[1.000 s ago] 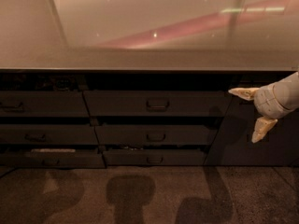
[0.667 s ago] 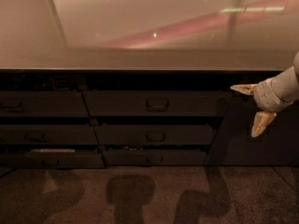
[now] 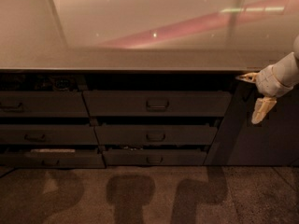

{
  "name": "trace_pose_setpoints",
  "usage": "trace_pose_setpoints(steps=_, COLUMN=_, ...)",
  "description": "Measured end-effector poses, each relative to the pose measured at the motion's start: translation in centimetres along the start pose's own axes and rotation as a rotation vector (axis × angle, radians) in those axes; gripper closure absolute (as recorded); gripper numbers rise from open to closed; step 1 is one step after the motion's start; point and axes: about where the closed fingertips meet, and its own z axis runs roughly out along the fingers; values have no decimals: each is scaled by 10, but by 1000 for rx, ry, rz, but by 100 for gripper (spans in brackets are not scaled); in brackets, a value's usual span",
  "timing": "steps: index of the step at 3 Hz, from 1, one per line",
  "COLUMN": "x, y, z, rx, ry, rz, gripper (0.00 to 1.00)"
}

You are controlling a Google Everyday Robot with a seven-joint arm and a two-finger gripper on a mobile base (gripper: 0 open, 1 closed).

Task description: Open top drawer

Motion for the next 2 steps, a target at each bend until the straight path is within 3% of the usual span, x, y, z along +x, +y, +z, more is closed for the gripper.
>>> trace_pose_setpoints(steps=1, x=3, y=-6, z=-6, rx=15, ry=5, rz=0, gripper=0)
trace_pose_setpoints(steps=2, x=2, y=-8, z=4, rx=-9, ry=31, rz=4, gripper=0)
